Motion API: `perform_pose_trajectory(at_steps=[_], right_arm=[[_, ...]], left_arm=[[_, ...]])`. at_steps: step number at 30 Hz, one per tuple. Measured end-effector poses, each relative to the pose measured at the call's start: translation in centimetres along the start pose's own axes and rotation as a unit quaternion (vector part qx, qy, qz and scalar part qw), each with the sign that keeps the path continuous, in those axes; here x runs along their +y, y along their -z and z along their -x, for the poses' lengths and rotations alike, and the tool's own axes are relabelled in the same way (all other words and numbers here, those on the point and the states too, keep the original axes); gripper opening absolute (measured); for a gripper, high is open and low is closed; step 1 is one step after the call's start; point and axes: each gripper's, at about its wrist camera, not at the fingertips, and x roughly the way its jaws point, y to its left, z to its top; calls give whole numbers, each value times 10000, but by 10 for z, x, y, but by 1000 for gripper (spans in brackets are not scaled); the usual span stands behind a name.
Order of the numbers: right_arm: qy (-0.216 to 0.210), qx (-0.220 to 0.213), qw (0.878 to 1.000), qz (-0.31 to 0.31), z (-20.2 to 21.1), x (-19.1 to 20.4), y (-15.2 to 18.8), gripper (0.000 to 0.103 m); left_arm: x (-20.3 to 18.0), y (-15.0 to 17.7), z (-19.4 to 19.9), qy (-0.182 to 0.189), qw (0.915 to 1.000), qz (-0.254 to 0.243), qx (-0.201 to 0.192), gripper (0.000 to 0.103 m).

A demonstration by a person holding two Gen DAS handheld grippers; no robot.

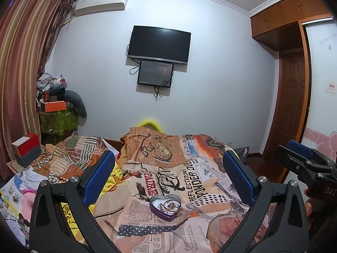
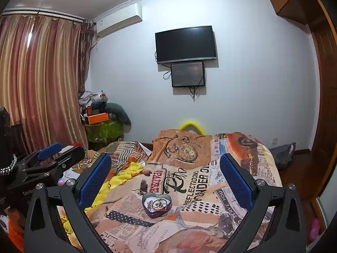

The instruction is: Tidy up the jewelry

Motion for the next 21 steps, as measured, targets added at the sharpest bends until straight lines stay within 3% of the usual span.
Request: perform_pose_trajectory(at_steps=[21], right_arm=[[7,-23,10000,-6,1,1,-2,102]], left_arm=[[-4,0,0,59,10000,-67,9,103]])
